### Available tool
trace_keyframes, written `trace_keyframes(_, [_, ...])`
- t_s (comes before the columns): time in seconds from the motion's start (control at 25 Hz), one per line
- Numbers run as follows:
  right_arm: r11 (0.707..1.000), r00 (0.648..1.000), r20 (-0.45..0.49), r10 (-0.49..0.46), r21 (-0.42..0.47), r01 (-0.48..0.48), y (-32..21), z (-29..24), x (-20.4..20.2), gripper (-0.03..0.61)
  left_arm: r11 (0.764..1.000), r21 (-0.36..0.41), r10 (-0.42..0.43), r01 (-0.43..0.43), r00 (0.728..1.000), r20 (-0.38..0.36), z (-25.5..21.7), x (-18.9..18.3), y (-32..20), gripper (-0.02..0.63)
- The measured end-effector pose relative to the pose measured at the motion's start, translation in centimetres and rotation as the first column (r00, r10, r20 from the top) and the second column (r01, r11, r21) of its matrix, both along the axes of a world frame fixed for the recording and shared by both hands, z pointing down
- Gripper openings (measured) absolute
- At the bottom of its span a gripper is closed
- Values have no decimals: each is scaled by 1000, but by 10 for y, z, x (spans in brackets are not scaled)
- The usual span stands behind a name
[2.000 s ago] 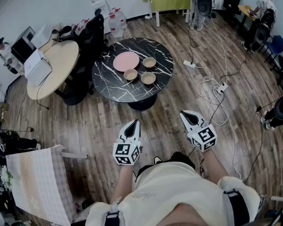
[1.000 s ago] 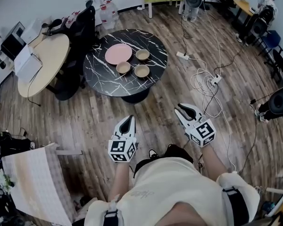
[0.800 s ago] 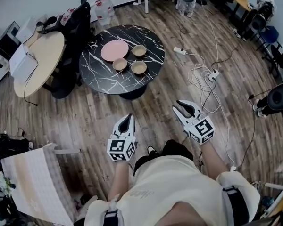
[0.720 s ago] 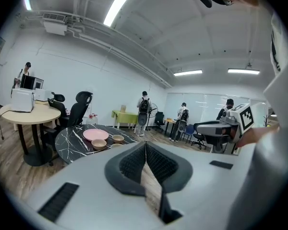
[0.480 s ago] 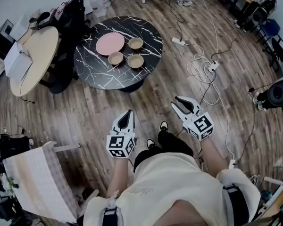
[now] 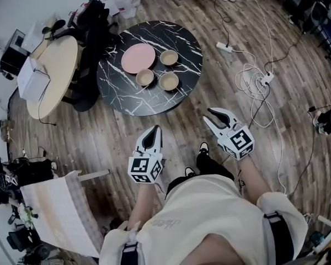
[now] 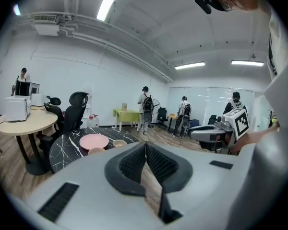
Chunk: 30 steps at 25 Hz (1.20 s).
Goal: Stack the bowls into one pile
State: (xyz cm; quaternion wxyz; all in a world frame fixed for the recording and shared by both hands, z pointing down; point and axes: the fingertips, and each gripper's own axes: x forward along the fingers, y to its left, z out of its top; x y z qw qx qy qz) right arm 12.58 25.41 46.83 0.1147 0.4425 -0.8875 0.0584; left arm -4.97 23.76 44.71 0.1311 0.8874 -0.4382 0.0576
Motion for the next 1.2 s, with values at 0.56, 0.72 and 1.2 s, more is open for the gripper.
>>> trace_keyframes(0.56, [998,997,50,-65,0,65,-82,15,44,98,995,32,-99,98,994,48,-9,29,-62,20])
trace_keyframes(0.72, [997,995,61,-74,-15,75,-95,21,54,98,989,9,-149,149,988,49,-3,27,-68,20])
trace_keyframes(1.2, [994,992,92,-85,-67,91,-97,47,61,98,991,-33,-129,133,988,82,16,48,-71,20])
